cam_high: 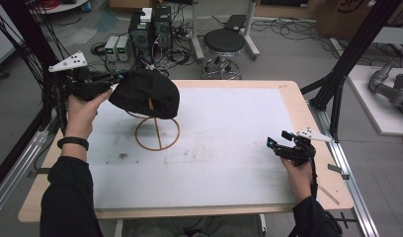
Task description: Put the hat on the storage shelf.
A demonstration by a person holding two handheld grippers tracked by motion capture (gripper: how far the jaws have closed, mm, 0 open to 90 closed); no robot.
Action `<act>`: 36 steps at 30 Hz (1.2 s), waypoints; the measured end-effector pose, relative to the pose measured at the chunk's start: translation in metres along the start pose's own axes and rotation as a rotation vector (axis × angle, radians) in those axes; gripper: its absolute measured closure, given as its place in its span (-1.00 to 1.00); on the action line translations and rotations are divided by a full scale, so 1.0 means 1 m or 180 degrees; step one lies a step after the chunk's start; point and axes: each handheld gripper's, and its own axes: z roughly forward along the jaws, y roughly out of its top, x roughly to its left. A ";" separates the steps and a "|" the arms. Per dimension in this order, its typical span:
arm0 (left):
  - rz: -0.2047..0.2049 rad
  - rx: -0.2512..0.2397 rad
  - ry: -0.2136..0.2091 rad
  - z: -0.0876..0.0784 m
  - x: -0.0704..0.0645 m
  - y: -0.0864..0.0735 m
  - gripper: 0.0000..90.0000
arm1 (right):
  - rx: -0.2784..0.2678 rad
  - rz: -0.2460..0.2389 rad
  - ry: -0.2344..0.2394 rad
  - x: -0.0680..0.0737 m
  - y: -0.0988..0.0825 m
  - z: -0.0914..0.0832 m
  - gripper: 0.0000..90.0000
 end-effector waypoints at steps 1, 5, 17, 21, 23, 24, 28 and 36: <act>0.0006 -0.0033 0.0028 -0.002 -0.001 -0.003 0.97 | 0.0004 0.0003 -0.0002 0.000 0.000 0.000 -0.49; -0.0139 -0.0133 0.0169 -0.012 -0.001 -0.016 0.54 | 0.0010 -0.0020 0.0002 -0.001 0.000 0.000 -0.49; 0.0046 -0.0202 0.0222 -0.046 -0.040 -0.022 -0.38 | 0.0025 -0.0041 0.0012 0.002 0.001 0.005 -0.49; 0.0069 -0.0167 0.0101 -0.056 -0.057 -0.035 -0.49 | 0.0042 -0.0047 0.0025 0.003 0.001 0.007 -0.50; 0.0036 -0.0133 0.0061 -0.060 -0.064 -0.045 -0.52 | 0.0043 -0.0045 0.0029 0.003 0.001 0.007 -0.50; 0.0039 -0.0131 0.0019 -0.062 -0.067 -0.051 -0.53 | 0.0042 -0.0047 0.0028 0.003 0.001 0.007 -0.50; -0.0033 -0.0032 0.0055 -0.067 -0.076 -0.075 -0.54 | 0.0036 -0.0040 0.0025 0.002 0.001 0.007 -0.50; -0.0153 0.0100 0.0298 -0.072 -0.084 -0.112 -0.55 | 0.0051 -0.0036 0.0012 0.003 0.000 0.006 -0.51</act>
